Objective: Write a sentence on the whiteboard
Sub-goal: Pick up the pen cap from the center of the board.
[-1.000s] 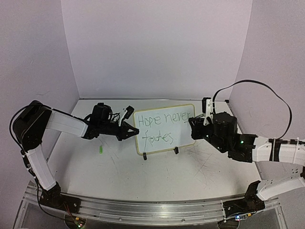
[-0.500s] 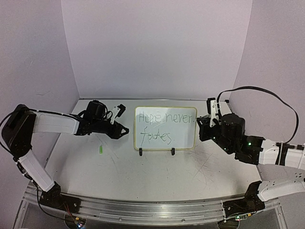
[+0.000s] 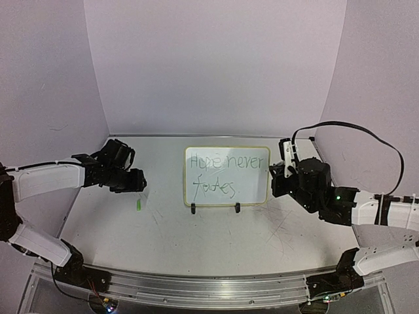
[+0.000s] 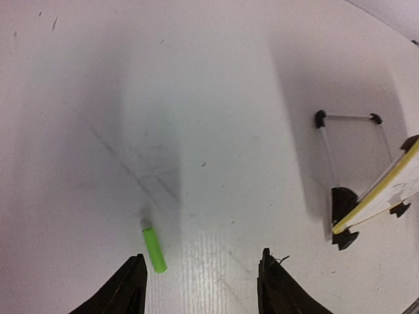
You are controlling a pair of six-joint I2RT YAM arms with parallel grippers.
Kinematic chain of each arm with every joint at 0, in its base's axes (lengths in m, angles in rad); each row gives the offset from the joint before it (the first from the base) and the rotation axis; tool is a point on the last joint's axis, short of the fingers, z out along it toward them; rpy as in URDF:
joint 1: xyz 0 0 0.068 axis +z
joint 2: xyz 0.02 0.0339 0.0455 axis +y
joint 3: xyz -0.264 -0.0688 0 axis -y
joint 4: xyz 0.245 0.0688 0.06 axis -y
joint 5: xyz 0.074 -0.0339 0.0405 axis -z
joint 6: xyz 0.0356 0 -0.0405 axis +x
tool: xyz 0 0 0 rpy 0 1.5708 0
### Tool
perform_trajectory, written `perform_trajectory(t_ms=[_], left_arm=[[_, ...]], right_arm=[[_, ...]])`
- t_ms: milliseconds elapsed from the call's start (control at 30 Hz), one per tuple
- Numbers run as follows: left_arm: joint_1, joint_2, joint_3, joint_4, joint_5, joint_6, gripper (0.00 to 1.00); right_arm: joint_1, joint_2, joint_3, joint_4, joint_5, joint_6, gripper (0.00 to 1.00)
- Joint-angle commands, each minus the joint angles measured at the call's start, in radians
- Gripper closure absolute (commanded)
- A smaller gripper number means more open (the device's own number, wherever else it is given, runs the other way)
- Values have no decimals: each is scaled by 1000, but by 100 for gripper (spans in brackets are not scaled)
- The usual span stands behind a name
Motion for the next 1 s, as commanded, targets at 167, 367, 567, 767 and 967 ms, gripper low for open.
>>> perform_trajectory(t_ms=[167,367,567,767,967], left_arm=[[32,138,41,-199,-104,-117,40],[42,259,77,-124,-68,-72,45],[42,362,122,-88,-27,-39,55],[41,368,90,-81,-7,-46,64],[41,370,46,-60,-13,-50,79]], right_arm=[[-3,-20,82,-19,13,41,97],[-2,-75,64,-27,-75,34,100],[-3,-84,74,-53,-91,41,100],[-3,-86,79,-54,-98,52,100],[-3,-52,119,-65,-94,44,100]])
